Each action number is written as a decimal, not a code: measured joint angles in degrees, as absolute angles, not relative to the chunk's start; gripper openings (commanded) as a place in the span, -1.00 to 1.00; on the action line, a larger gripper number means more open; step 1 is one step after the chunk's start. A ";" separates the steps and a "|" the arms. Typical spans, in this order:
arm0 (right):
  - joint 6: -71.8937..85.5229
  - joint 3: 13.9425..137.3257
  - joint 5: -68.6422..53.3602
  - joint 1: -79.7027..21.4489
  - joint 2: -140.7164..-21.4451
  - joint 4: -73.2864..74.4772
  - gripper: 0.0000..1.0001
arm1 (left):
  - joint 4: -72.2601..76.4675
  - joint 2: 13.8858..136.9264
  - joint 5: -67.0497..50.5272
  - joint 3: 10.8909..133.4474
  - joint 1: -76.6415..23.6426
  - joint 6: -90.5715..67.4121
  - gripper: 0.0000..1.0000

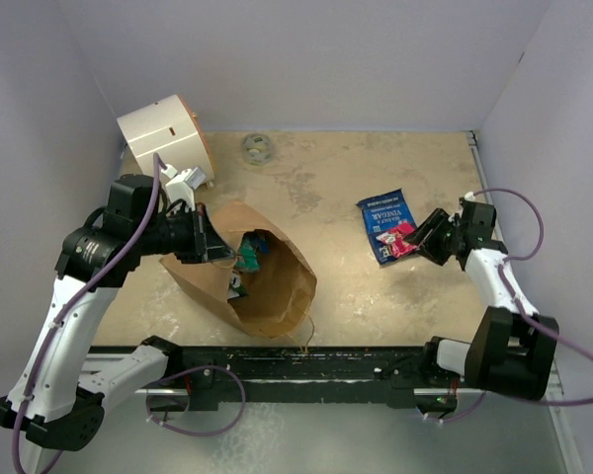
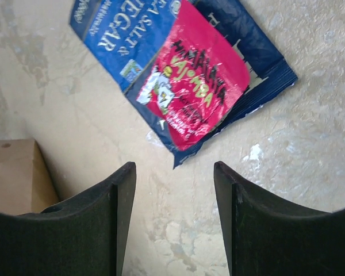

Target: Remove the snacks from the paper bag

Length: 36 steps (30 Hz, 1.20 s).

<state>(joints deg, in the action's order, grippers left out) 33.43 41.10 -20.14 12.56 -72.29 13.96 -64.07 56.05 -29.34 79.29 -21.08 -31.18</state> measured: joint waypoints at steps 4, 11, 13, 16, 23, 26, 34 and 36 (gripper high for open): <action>33.43 41.12 -21.17 11.88 -65.47 16.38 0.19 | -64.93 54.33 -27.18 80.20 -21.08 -32.29 -1.00; 35.09 44.66 -20.29 -8.88 -61.91 18.46 0.19 | -65.25 54.54 -24.34 82.96 -21.08 -33.89 -1.00; 36.67 45.82 -19.73 -16.40 -60.51 18.35 0.20 | -65.19 55.29 -23.75 83.59 -21.08 -34.06 -1.00; 39.09 47.22 -17.89 -25.93 -57.43 17.52 0.20 | -64.99 56.47 -23.59 83.85 -21.08 -34.94 -1.00; 40.32 57.87 -10.66 -44.77 -61.43 17.41 0.19 | -63.64 57.74 -23.59 83.85 -21.08 -36.36 -1.00; 39.00 64.69 -6.94 -51.37 -65.82 17.98 0.20 | -63.35 57.69 -23.49 83.85 -21.08 -36.49 -1.00; 32.32 70.28 0.25 -60.47 -67.92 17.96 0.28 | -63.31 57.58 -21.96 84.20 -21.08 -36.40 -1.00; 30.15 70.26 2.00 -62.24 -67.92 17.54 0.32 | -63.40 57.60 -21.54 84.55 -21.08 -36.38 -1.00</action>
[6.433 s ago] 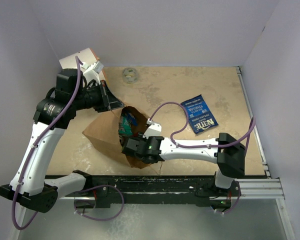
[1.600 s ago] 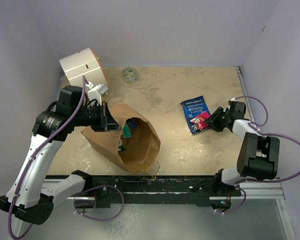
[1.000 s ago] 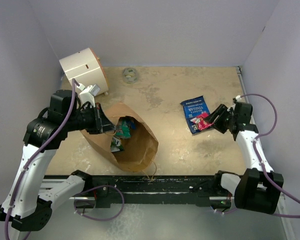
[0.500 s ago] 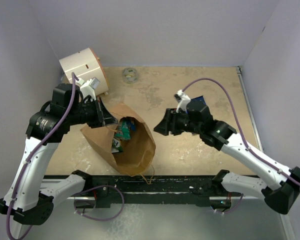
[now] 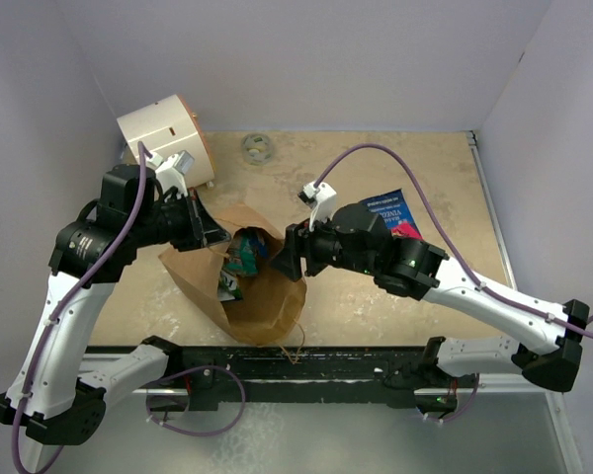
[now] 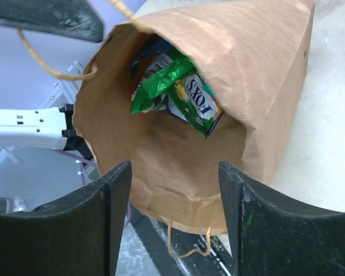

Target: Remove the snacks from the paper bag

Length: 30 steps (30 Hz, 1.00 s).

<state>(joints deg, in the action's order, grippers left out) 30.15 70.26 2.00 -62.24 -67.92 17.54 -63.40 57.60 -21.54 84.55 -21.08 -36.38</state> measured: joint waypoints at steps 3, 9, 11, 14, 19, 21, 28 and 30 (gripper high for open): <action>25.80 69.80 4.82 -65.95 -67.75 15.09 0.34 | -63.51 57.60 -20.67 84.97 -21.08 -36.29 -1.00; 14.39 64.86 8.49 -73.93 -66.94 6.57 0.39 | -63.61 57.60 -19.62 85.08 -21.08 -35.77 -1.00; 10.85 62.48 9.69 -76.27 -67.09 3.57 0.38 | -63.86 57.60 -19.29 85.08 -21.08 -35.33 -1.00; 6.28 59.70 10.07 -78.85 -68.34 -0.01 0.38 | -64.03 57.58 -18.94 85.08 -21.08 -34.74 -1.00; 0.01 57.74 9.80 -80.25 -73.36 -5.21 0.36 | -63.96 57.58 -18.76 85.10 -21.08 -33.82 -1.00; -2.28 55.22 10.22 -80.34 -74.78 -8.21 0.35 | -64.03 57.78 -18.79 85.41 -21.08 -33.36 -1.00; -6.55 51.07 21.12 -80.51 -83.61 -17.28 0.29 | -64.01 59.24 -18.65 87.59 -21.08 -32.01 -1.00; -7.53 50.94 25.04 -80.51 -86.56 -21.04 0.27 | -64.01 59.59 -18.63 88.09 -21.08 -31.70 -1.00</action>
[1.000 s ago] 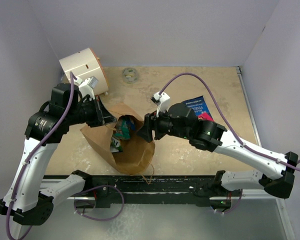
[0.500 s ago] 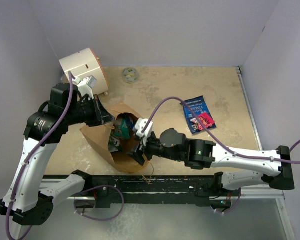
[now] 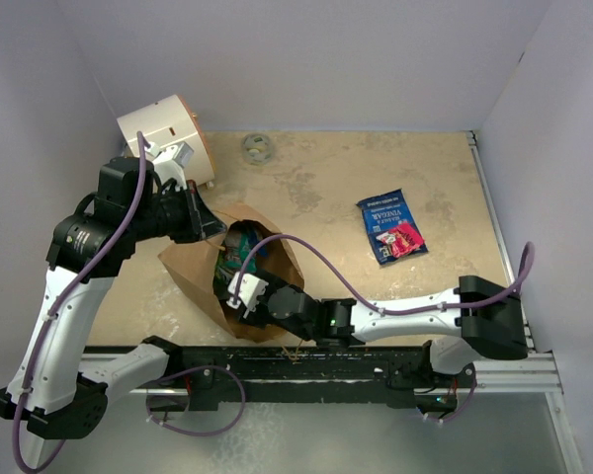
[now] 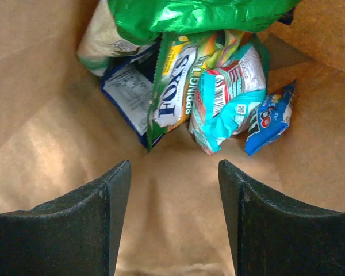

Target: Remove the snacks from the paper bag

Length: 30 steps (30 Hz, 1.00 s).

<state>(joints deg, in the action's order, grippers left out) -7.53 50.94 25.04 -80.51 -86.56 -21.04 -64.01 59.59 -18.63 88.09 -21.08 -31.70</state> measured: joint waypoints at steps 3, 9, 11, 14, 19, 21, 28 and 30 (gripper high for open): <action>-9.32 49.65 27.40 -80.25 -89.08 -27.03 0.22 | -64.25 59.88 -18.57 88.60 -21.08 -30.85 -1.00; -11.94 49.04 27.53 -78.41 -94.32 -38.30 0.10 | -65.56 59.94 -17.67 89.58 -21.08 -29.80 -1.00; -12.45 49.06 27.20 -77.17 -96.16 -41.41 0.10 | -66.02 60.05 -17.26 90.24 -21.08 -29.34 -1.00; -13.13 50.30 26.17 -75.18 -99.66 -44.27 0.15 | -66.85 60.20 -16.56 91.02 -21.08 -29.04 -1.00; -14.59 54.39 24.95 -72.86 -105.86 -47.37 0.19 | -67.64 60.40 -16.03 91.22 -21.08 -28.88 -1.00; -14.72 55.94 24.56 -72.10 -107.55 -47.92 0.20 | -68.18 60.73 -16.01 91.53 -21.08 -28.88 -1.00; -13.67 58.87 22.61 -68.82 -109.91 -50.41 0.20 | -68.71 61.30 -15.94 91.83 -21.08 -28.88 -1.00; -13.50 60.10 21.71 -68.07 -110.87 -50.81 0.23 | -68.75 61.32 -15.75 91.90 -21.08 -28.88 -1.00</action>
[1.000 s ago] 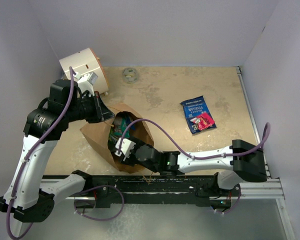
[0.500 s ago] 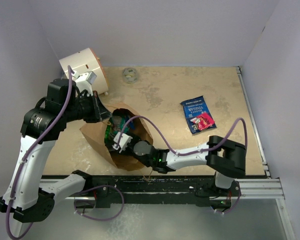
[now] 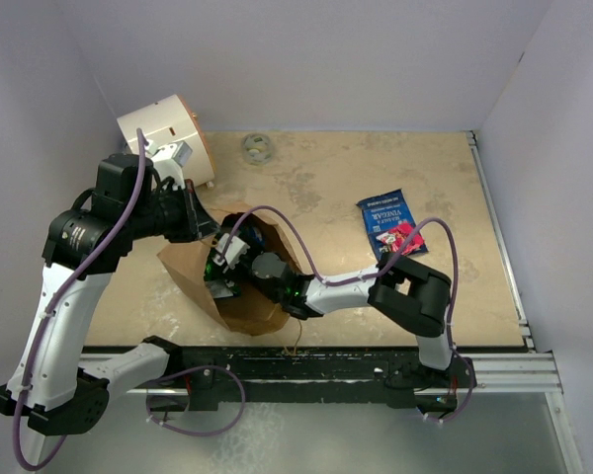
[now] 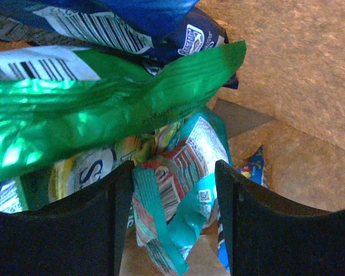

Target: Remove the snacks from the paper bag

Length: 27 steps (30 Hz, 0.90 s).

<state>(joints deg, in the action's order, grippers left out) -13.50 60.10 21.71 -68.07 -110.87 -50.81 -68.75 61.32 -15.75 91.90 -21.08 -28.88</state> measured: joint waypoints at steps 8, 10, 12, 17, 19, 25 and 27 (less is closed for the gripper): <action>-13.32 63.64 20.14 -66.92 -116.01 -51.13 0.24 | -69.06 61.67 -14.85 92.77 -21.08 -28.88 -1.00; -12.95 64.12 20.21 -66.67 -116.73 -51.00 0.08 | -69.12 61.65 -14.68 92.79 -21.08 -28.88 -1.00; -12.49 64.47 20.16 -66.50 -116.95 -50.61 -0.07 | -69.25 61.71 -14.52 92.82 -21.08 -28.86 -1.00; -12.27 64.49 18.68 -66.30 -115.96 -48.62 -0.69 | -69.67 62.00 -14.04 93.12 -21.08 -28.86 -1.00; -12.19 64.49 17.78 -66.13 -115.20 -46.89 -0.73 | -69.69 62.11 -13.72 93.17 -21.08 -28.84 -1.00; -11.88 63.29 13.74 -65.47 -110.45 -41.01 -0.90 | -70.00 63.05 -12.53 94.28 -21.08 -28.60 -1.00; -11.33 62.41 12.53 -65.43 -108.07 -39.22 -1.00 | -70.00 63.05 -12.14 94.30 -21.08 -28.34 -1.00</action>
<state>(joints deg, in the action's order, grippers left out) -11.33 62.41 12.53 -65.43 -108.07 -39.22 -70.00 63.05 -12.14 94.30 -21.08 -28.34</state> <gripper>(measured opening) 0.067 0.004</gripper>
